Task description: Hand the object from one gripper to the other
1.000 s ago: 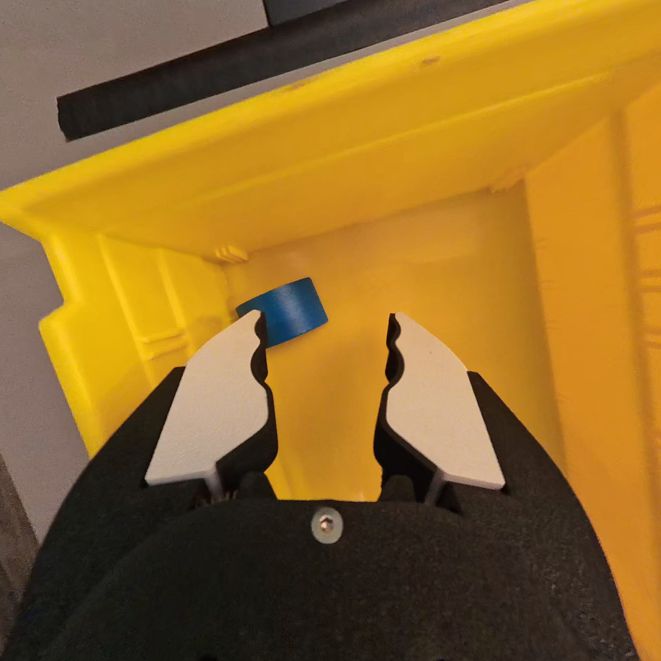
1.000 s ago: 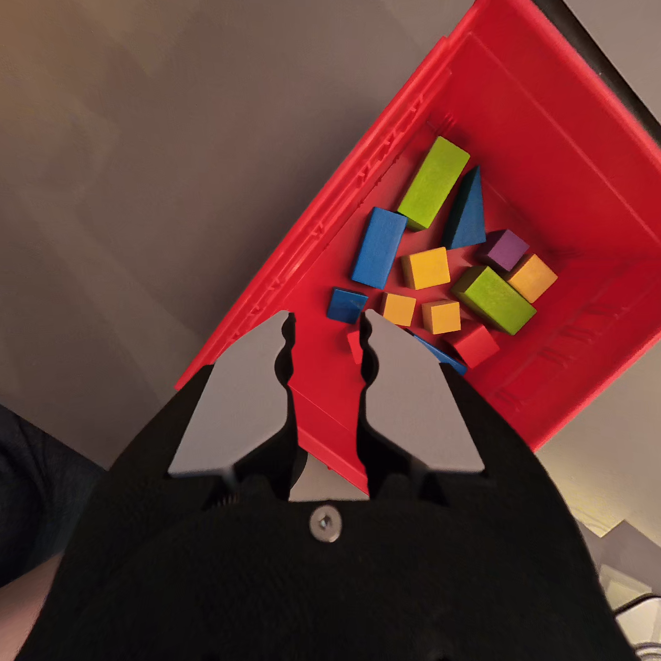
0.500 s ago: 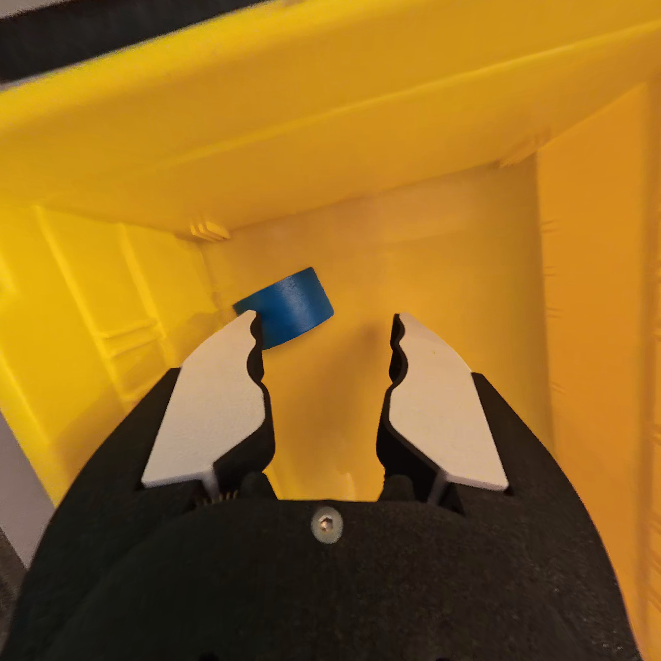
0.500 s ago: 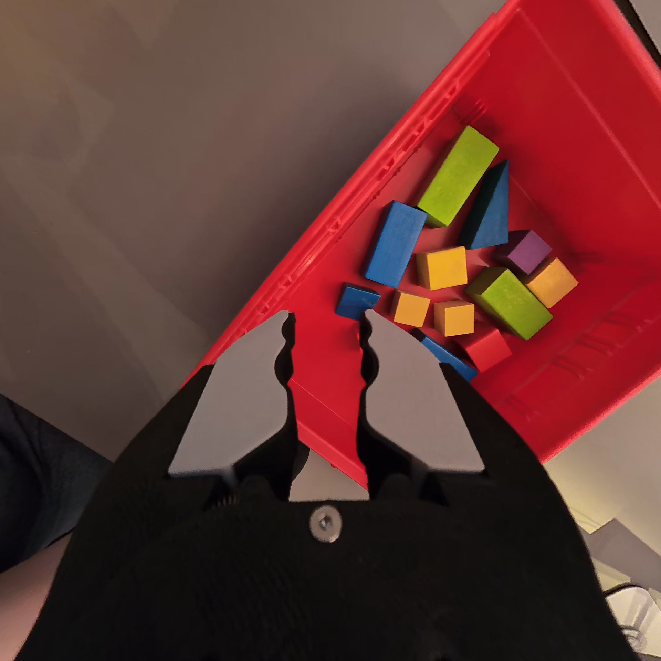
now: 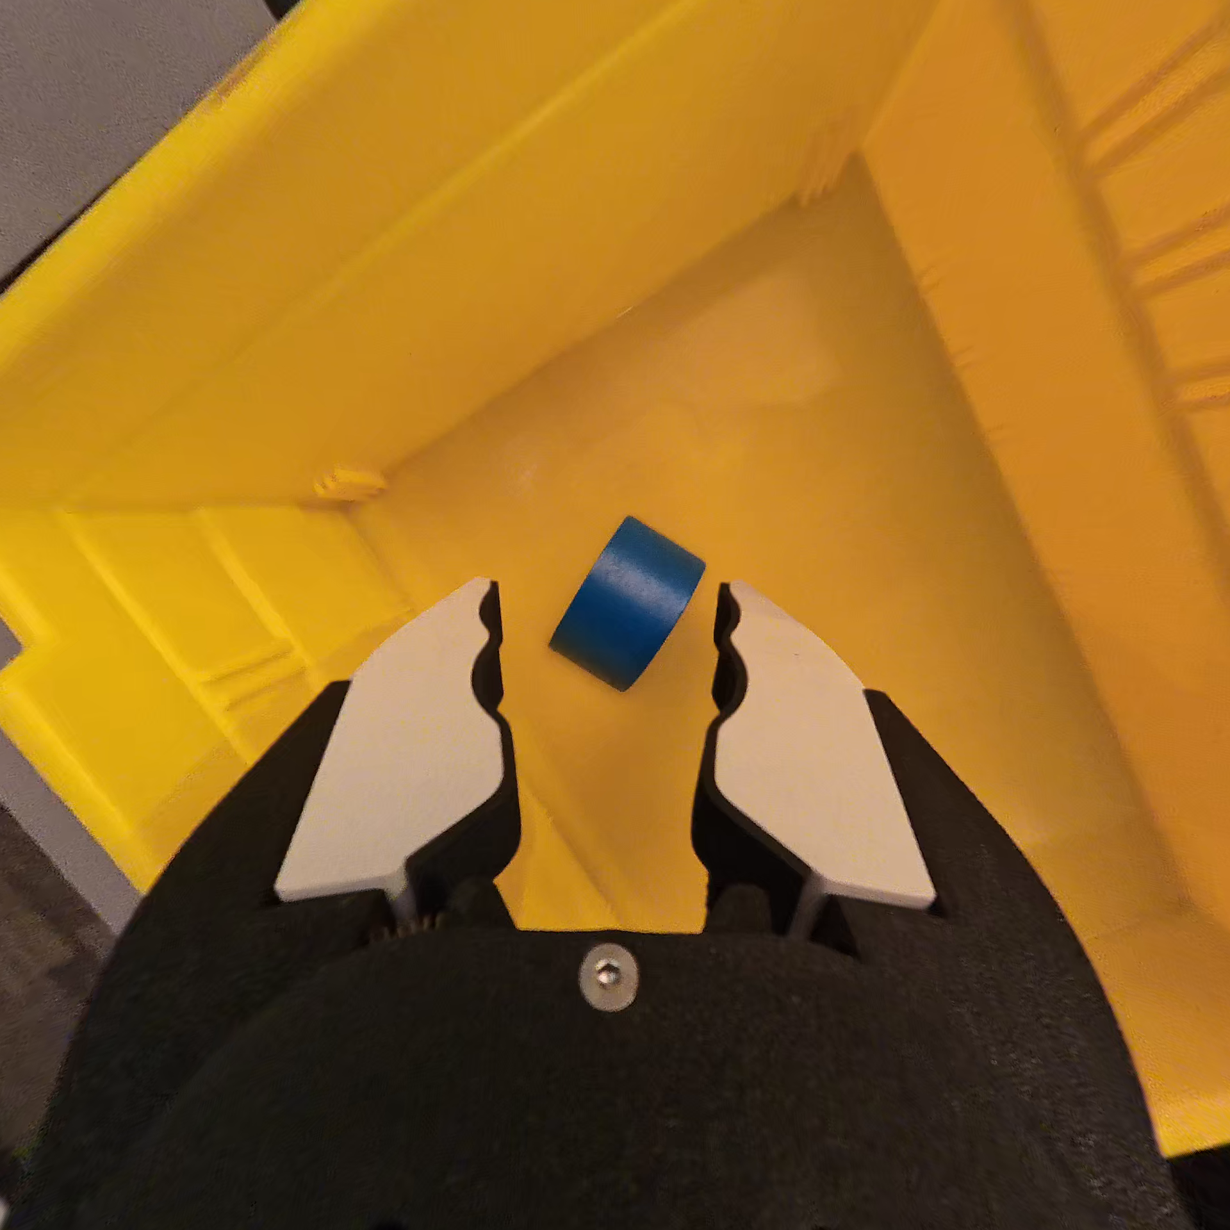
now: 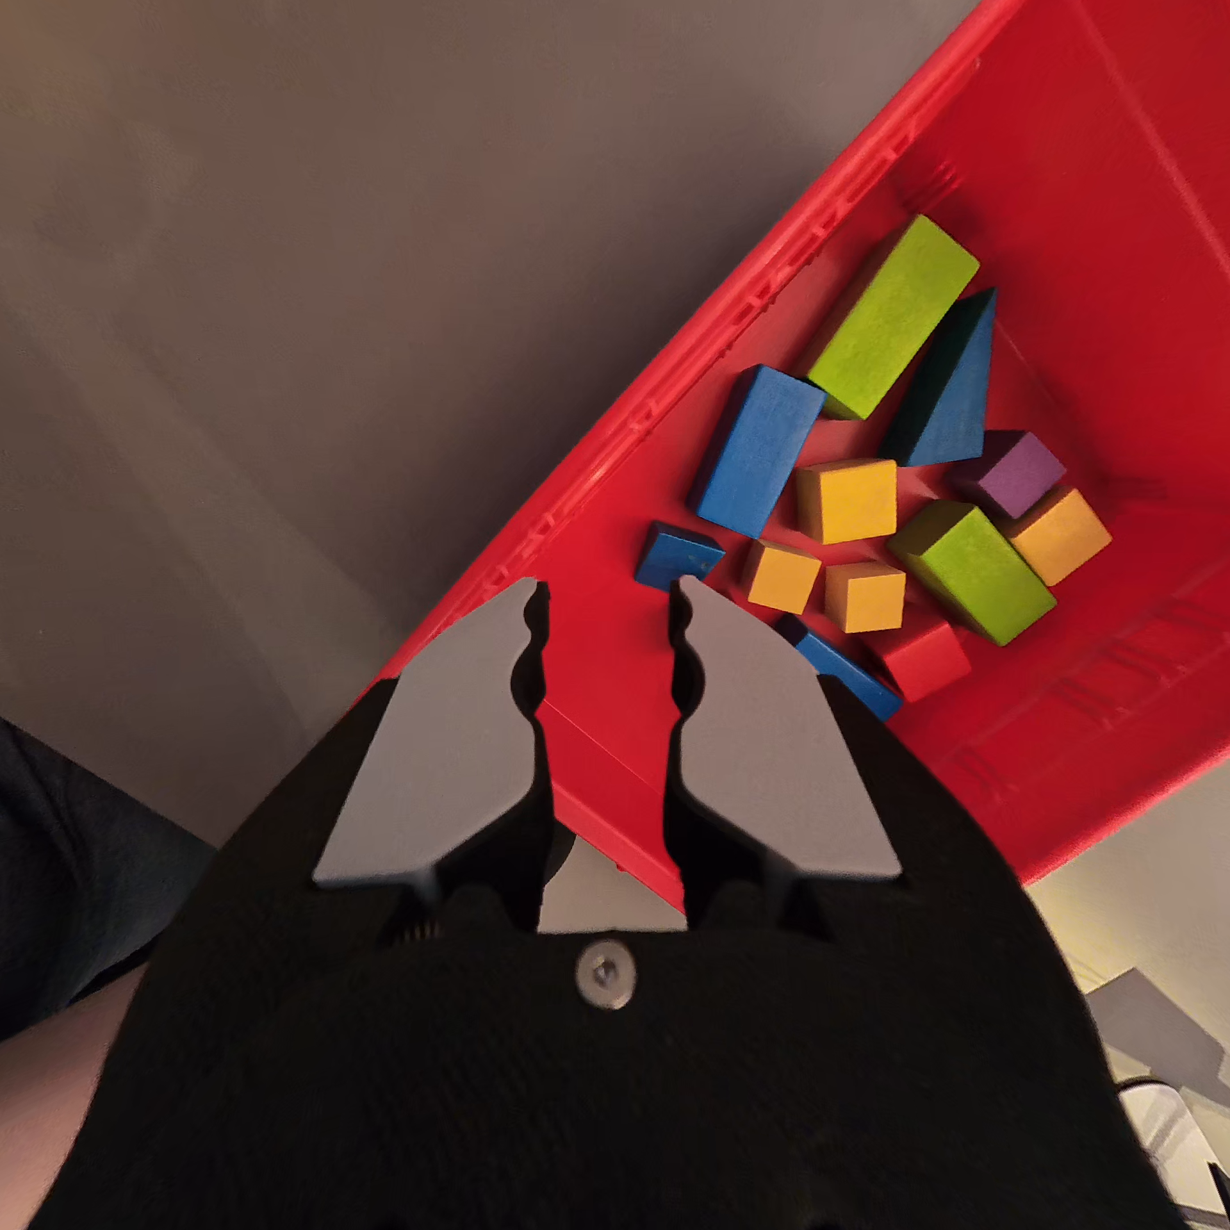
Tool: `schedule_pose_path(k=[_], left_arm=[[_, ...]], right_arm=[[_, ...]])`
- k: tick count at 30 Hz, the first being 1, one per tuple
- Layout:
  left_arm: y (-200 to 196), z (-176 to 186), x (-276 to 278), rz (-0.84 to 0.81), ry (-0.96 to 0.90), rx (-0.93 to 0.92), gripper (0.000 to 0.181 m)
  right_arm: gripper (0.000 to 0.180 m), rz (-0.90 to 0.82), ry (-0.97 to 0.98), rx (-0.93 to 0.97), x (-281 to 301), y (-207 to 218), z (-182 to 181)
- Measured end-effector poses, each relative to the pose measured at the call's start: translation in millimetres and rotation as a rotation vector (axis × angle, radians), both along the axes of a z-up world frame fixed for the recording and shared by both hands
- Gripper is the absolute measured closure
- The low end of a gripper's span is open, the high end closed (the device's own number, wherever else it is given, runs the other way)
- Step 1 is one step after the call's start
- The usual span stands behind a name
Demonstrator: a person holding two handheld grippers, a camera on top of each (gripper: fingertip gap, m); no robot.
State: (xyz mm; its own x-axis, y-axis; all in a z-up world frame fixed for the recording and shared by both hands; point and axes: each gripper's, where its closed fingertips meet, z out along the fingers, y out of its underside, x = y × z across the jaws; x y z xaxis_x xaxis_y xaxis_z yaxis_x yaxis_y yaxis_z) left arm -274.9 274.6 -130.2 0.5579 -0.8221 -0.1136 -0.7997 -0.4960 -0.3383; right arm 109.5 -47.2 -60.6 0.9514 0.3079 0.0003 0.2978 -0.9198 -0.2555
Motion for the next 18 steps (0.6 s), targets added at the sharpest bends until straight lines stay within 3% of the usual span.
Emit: schedule_pose_path(k=[5, 18], left_arm=[[-6, -14, -5, -0.025, 0.095, -0.028, 0.124], [-30, -22, -5, -0.04, 0.069, -0.19, 0.148]], right_arm=[[0.144, 0.011, 0.005, 0.005, -3, 0, 1], [0.144, 0.032, -0.005, -0.011, -7, 0, -1]])
